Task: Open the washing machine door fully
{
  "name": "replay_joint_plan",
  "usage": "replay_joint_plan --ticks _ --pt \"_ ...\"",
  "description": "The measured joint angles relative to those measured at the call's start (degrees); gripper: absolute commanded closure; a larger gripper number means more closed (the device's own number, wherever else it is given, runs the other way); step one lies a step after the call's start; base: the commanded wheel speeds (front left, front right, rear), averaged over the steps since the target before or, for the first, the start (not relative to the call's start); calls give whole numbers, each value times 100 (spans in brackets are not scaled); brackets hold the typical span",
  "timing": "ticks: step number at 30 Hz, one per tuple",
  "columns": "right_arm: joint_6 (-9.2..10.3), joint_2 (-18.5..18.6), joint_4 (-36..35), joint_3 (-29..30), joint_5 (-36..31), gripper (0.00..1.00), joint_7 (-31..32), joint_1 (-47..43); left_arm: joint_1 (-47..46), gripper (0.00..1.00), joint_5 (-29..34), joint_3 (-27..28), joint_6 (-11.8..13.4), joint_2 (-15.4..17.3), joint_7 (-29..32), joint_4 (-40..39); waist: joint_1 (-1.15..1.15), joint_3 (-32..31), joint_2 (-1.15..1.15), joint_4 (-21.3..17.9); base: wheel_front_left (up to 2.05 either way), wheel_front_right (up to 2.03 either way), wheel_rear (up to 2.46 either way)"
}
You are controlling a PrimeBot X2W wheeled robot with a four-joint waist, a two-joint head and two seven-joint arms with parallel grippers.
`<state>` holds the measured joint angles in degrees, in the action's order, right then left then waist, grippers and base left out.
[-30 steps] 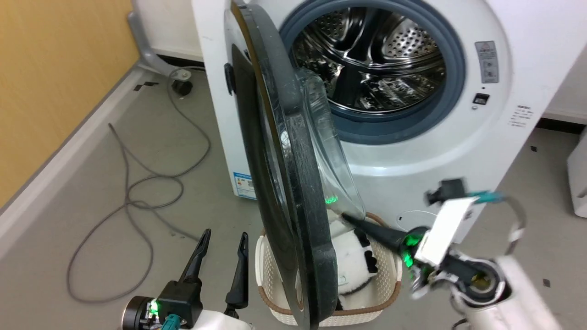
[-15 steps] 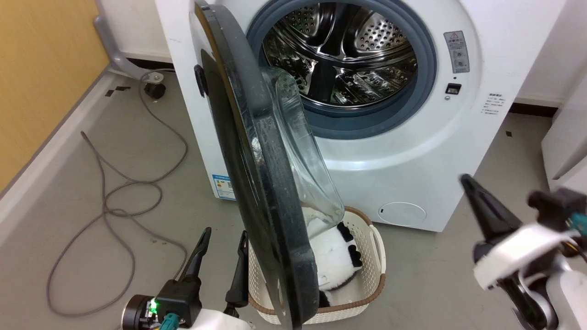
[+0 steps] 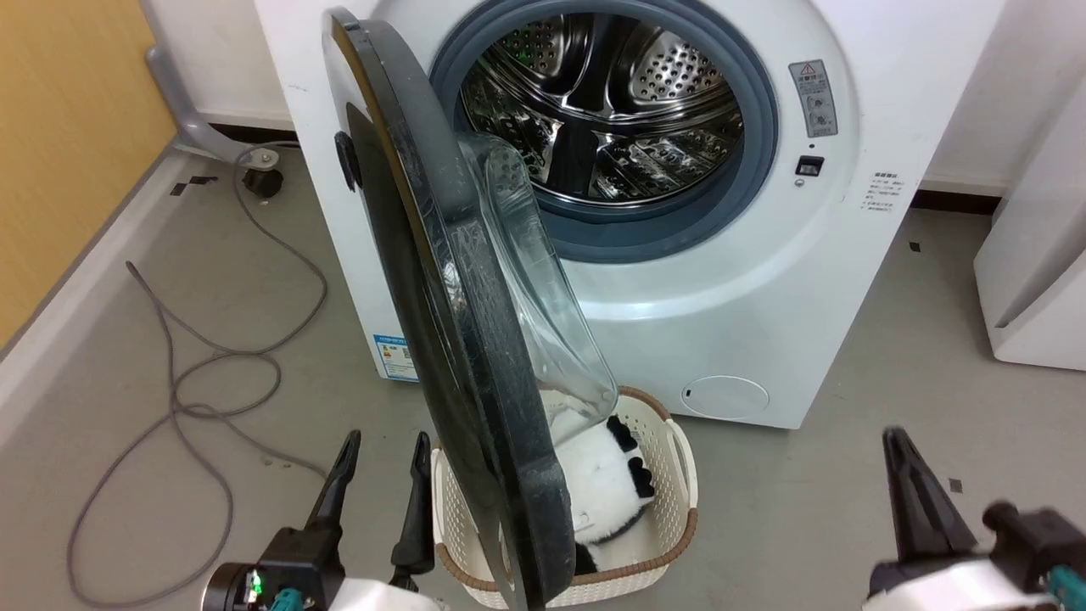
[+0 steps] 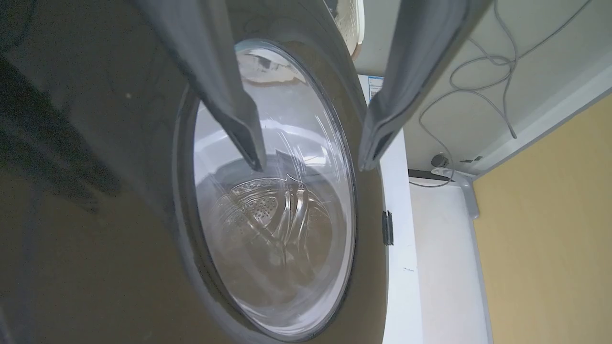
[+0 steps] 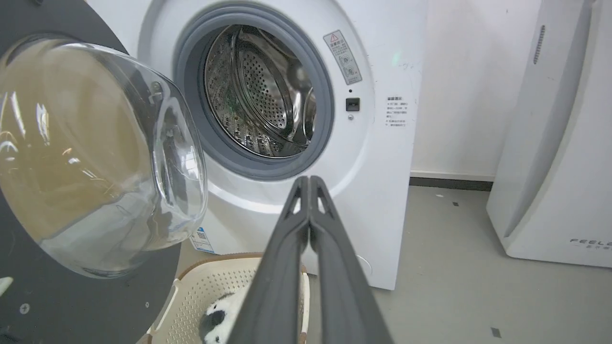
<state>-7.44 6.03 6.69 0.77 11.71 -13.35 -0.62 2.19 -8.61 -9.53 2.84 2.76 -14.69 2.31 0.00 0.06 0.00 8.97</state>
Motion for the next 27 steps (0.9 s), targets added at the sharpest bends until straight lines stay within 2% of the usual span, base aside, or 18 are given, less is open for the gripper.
replay_joint_plan --ticks 1,10,11,12,17,27 --pt "0 -91 -47 83 -199 0 -49 -152 42 0 0 25 -52 0 0 35 0 0 0 -14 0 0 0" --pt "0 -257 -109 123 -412 0 -99 -393 108 0 92 56 -227 0 0 180 0 28 0 -25 0 0 0" --pt "0 -261 -116 135 -411 0 -114 -394 111 5 64 43 -308 0 0 194 0 29 0 -24 0 0 0" --pt "0 -266 -122 151 -411 0 -114 -397 114 100 59 41 -318 0 0 190 0 32 0 -22 0 0 0" --pt "0 -276 -125 203 -402 0 -118 -431 113 100 -1 143 -368 0 0 -136 0 43 0 -13 0 0 0" --pt "0 -286 -107 290 -210 0 -138 -437 -68 100 -1020 456 -190 2 -1 -1510 0 33 0 24 0 0 0"
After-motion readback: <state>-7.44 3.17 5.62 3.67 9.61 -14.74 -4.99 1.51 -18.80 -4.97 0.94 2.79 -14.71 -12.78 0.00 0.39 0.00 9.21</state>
